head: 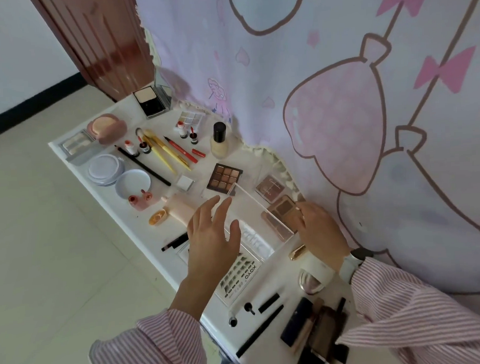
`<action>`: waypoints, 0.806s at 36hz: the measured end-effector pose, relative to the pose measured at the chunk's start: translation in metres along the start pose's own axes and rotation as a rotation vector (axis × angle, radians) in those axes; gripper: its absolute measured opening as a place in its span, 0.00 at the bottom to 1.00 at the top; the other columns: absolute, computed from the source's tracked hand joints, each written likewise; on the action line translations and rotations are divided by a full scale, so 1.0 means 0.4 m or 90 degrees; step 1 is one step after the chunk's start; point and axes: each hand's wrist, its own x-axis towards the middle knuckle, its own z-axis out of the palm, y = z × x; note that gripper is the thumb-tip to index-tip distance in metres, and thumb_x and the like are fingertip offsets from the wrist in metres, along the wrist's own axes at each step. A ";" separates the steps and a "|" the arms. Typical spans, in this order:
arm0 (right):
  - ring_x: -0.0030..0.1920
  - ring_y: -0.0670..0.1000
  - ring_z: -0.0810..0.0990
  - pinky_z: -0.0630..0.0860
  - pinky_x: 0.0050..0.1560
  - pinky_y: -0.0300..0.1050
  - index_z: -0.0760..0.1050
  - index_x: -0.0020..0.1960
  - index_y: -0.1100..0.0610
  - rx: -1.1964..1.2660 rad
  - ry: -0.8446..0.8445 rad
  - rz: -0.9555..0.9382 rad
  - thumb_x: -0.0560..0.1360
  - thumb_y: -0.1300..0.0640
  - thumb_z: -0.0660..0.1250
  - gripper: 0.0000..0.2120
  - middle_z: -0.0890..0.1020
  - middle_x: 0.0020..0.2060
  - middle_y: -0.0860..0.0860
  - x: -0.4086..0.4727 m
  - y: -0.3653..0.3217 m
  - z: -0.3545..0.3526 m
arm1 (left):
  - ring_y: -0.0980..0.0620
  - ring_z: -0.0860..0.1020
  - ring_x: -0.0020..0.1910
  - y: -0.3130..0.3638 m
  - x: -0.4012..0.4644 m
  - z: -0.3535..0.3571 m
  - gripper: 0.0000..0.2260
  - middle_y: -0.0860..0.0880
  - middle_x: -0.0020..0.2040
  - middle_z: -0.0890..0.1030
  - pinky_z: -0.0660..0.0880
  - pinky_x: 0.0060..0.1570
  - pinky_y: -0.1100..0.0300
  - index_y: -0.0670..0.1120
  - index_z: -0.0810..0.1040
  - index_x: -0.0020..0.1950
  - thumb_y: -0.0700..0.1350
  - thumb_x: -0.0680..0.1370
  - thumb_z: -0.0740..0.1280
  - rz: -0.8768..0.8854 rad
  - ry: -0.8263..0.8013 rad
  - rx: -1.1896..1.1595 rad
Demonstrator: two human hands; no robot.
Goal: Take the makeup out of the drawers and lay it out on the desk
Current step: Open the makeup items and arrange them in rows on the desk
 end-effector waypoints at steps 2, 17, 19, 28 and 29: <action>0.61 0.56 0.72 0.67 0.58 0.41 0.69 0.65 0.61 -0.014 0.014 -0.025 0.79 0.60 0.56 0.15 0.74 0.60 0.56 0.015 0.004 0.005 | 0.42 0.71 0.63 0.002 -0.011 0.001 0.23 0.42 0.64 0.73 0.66 0.62 0.42 0.44 0.73 0.65 0.53 0.75 0.55 -0.010 -0.006 -0.001; 0.60 0.58 0.71 0.71 0.59 0.52 0.67 0.62 0.59 -0.194 -0.058 -0.062 0.74 0.47 0.63 0.22 0.72 0.60 0.57 0.226 -0.065 0.029 | 0.42 0.72 0.61 0.000 0.042 -0.012 0.21 0.43 0.62 0.74 0.69 0.58 0.43 0.43 0.73 0.64 0.51 0.75 0.56 0.017 0.024 -0.003; 0.58 0.59 0.72 0.72 0.57 0.53 0.66 0.61 0.59 -0.222 -0.044 -0.058 0.74 0.49 0.63 0.21 0.73 0.58 0.58 0.231 -0.071 0.034 | 0.42 0.72 0.61 -0.001 0.049 -0.013 0.20 0.43 0.62 0.74 0.69 0.58 0.44 0.44 0.73 0.64 0.50 0.75 0.56 0.021 0.030 -0.011; 0.55 0.60 0.74 0.73 0.53 0.51 0.67 0.59 0.60 -0.077 0.026 0.023 0.71 0.50 0.65 0.22 0.76 0.53 0.59 0.207 -0.092 -0.017 | 0.48 0.71 0.61 0.005 0.076 -0.026 0.18 0.47 0.60 0.74 0.72 0.59 0.48 0.43 0.74 0.63 0.48 0.76 0.59 -0.031 0.050 -0.133; 0.54 0.60 0.74 0.73 0.52 0.51 0.66 0.60 0.60 -0.071 0.031 0.026 0.71 0.50 0.65 0.22 0.76 0.53 0.58 0.194 -0.097 -0.031 | 0.50 0.71 0.60 0.012 0.083 -0.032 0.15 0.49 0.59 0.73 0.72 0.58 0.53 0.43 0.75 0.62 0.46 0.77 0.61 -0.046 0.060 -0.163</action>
